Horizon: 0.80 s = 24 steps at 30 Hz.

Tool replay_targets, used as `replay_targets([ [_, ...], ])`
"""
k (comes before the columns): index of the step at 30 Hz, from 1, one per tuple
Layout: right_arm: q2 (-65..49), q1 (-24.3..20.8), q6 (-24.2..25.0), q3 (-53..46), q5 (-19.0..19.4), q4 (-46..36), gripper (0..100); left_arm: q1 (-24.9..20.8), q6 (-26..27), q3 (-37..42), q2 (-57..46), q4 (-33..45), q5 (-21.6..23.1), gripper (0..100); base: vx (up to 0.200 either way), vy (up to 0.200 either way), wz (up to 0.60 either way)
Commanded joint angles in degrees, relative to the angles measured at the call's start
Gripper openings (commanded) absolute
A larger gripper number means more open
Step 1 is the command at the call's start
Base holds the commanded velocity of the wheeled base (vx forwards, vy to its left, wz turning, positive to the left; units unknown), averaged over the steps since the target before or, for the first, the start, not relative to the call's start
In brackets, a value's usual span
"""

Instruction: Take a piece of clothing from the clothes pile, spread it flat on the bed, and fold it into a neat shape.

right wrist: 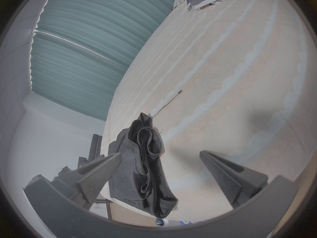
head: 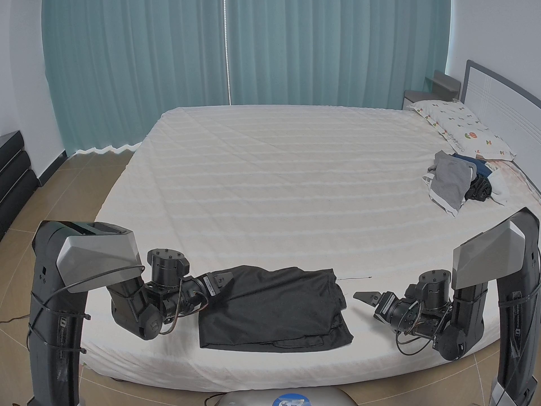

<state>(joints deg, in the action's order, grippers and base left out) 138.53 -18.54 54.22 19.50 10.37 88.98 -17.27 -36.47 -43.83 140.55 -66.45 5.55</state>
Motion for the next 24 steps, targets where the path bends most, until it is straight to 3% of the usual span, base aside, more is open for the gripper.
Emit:
replay_targets([
  [1, 0.1, 0.0, 0.0, 0.0, 0.0, 0.6, 100, -0.7, -0.1, -1.3, 1.9, 0.0, -0.4, 0, 0.000, 0.000, 0.00],
  [8, 0.1, 0.0, 0.1, 0.0, 0.1, 0.6, 100, 0.8, -6.8, -5.0, 1.9, 0.0, -5.8, 0, 0.000, 0.000, 0.00],
  [18, -0.1, 0.1, 0.4, 0.0, 0.0, 0.6, 100, 0.8, -6.2, -6.6, 1.7, 4.4, -11.3, 0, 0.000, 0.000, 0.00],
  [24, -0.1, 0.1, 0.4, 0.1, -0.1, 0.6, 100, 0.0, -3.1, -5.8, 1.6, 5.1, -11.3, 0, 0.000, 0.000, 0.00],
])
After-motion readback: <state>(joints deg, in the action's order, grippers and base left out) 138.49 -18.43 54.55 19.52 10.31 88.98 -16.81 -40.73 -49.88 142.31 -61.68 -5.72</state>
